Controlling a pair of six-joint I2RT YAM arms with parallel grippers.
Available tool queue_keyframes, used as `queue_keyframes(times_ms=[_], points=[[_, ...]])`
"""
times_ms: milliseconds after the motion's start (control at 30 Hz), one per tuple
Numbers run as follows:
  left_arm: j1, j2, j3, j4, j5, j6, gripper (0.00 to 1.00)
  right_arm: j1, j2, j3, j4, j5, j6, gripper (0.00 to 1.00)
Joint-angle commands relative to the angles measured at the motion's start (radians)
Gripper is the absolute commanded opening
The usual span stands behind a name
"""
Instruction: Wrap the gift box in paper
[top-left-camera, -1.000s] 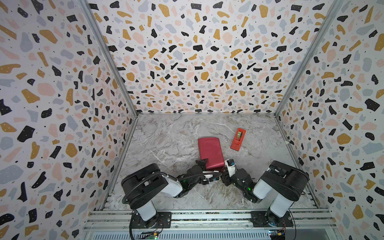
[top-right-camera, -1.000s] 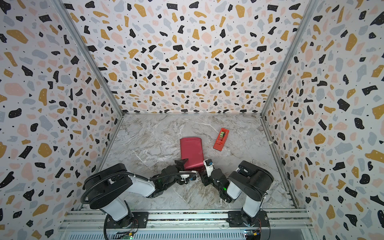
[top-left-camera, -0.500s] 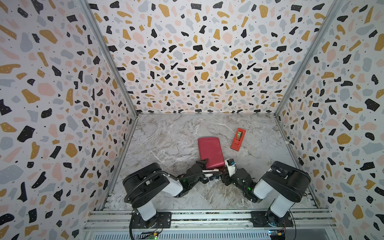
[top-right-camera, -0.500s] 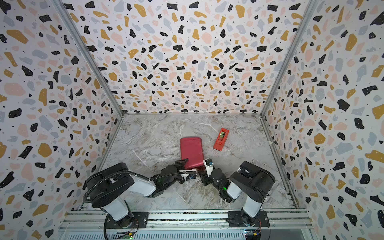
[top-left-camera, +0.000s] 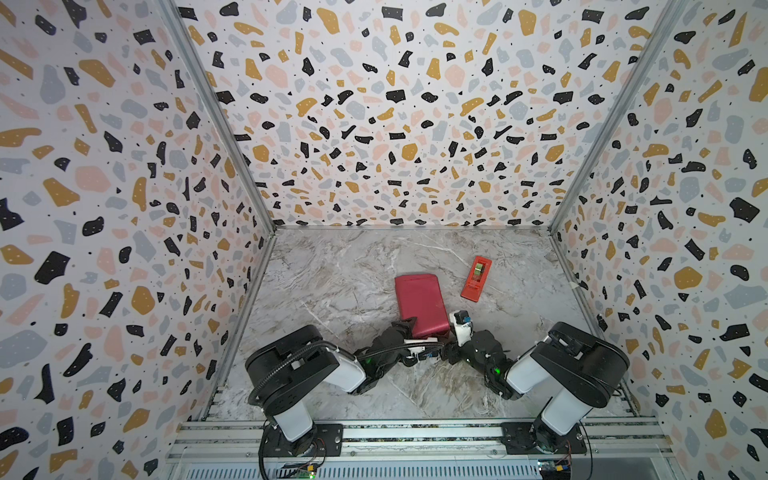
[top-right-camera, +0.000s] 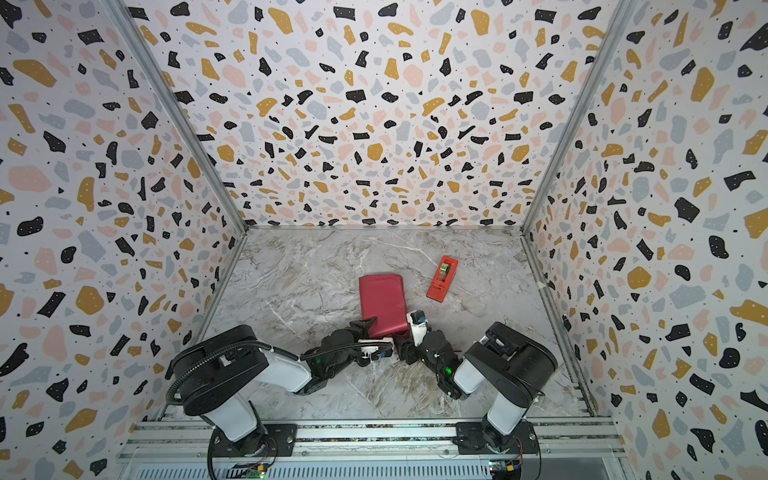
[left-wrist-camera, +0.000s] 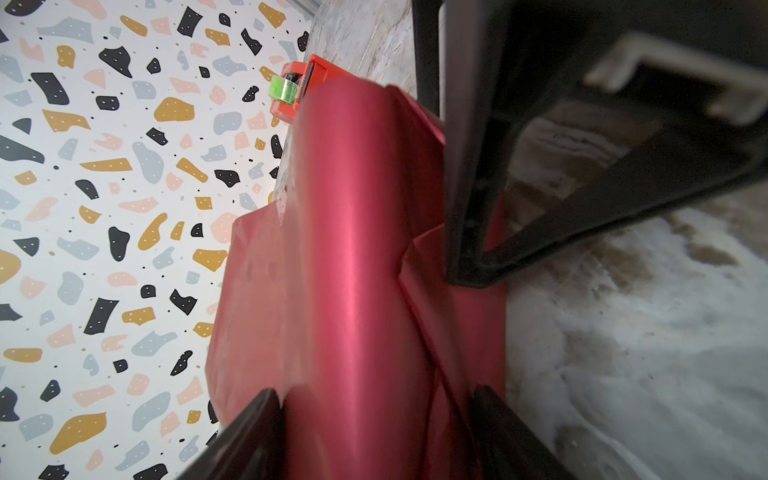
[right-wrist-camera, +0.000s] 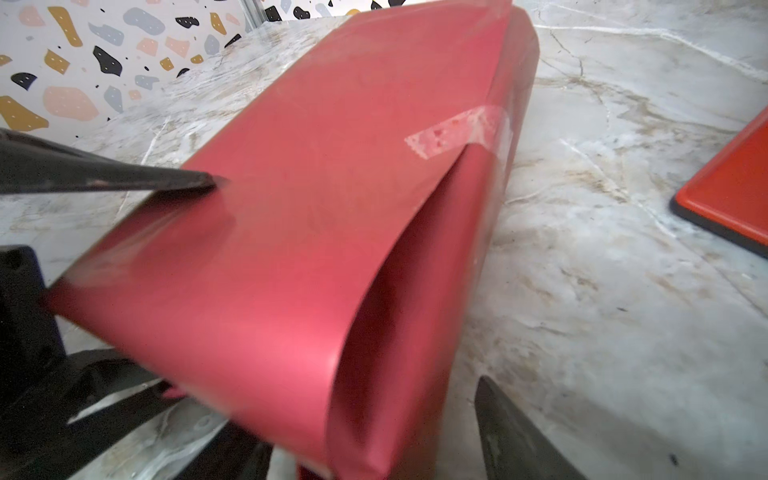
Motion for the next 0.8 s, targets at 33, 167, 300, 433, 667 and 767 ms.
queue_keyframes(times_ms=[33,167,300,433,667,767], points=[[0.009,0.013,-0.021,-0.011,0.026,-0.001,0.72,-0.021,-0.052,0.022,-0.001,-0.034,0.031,0.78],[0.016,0.014,-0.014,-0.013,0.027,-0.005,0.72,-0.031,-0.080,0.011,0.001,-0.071,0.037,0.80],[0.018,0.016,-0.012,-0.012,0.030,-0.010,0.71,-0.041,-0.153,-0.044,-0.021,-0.102,0.058,0.82],[0.022,0.011,-0.013,-0.010,0.032,-0.017,0.71,-0.071,-0.314,-0.094,-0.174,-0.128,0.075,0.83],[0.031,0.010,-0.011,-0.016,0.043,-0.022,0.70,-0.232,-0.671,-0.021,-0.689,-0.184,0.083,0.83],[0.032,0.017,-0.005,-0.021,0.044,-0.019,0.70,-0.320,-0.757,0.052,-0.850,-0.198,0.104,0.83]])
